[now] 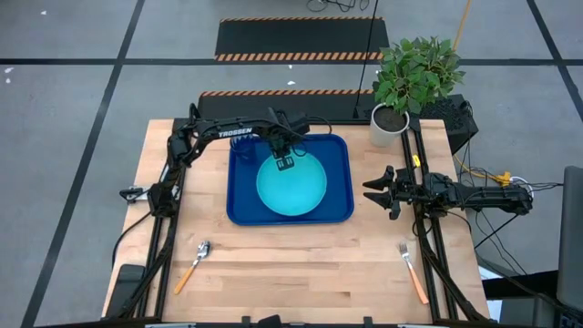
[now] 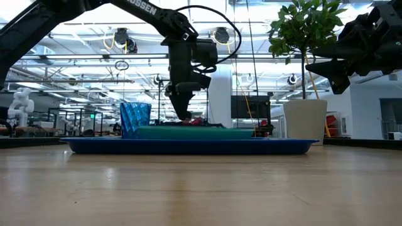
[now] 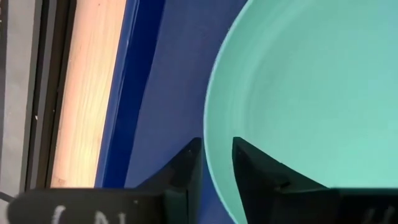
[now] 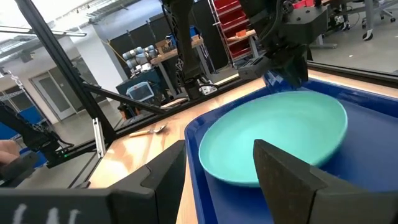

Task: Pick and place plate/cup/fork/spoon on tray
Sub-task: Put the light blue plate on the middle of the serving tray

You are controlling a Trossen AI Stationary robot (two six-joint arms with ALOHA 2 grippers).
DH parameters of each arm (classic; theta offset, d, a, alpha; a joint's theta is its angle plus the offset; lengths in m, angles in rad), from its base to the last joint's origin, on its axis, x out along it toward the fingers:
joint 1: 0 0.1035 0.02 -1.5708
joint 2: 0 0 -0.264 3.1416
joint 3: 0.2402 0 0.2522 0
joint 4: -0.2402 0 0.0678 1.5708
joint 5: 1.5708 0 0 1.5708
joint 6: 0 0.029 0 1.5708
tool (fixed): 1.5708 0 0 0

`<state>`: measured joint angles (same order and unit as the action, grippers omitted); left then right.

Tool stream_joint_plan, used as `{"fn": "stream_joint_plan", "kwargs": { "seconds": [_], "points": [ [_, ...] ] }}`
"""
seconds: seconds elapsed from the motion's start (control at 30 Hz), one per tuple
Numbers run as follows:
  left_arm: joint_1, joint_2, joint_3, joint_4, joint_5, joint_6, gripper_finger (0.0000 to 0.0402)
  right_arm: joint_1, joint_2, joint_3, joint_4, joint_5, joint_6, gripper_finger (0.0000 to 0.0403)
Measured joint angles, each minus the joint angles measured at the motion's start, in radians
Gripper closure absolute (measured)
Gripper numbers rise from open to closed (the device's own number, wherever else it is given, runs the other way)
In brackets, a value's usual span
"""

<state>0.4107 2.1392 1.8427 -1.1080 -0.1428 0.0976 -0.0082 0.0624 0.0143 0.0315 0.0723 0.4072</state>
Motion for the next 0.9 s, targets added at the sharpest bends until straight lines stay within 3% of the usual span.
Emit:
{"fn": "stream_joint_plan", "kwargs": {
  "seconds": [0.5, 0.9],
  "points": [
    [-0.037, 0.000, 0.000, 0.002, -0.001, -0.022, 0.0300, 0.000, 0.000, 0.000, 0.000, 0.000, 0.000, 0.0220],
    [-0.181, -0.007, 0.062, 0.003, 0.007, -0.093, 0.0300, 0.000, 0.000, 0.000, 0.000, 0.000, 0.000, 0.0220]
  ]
}}
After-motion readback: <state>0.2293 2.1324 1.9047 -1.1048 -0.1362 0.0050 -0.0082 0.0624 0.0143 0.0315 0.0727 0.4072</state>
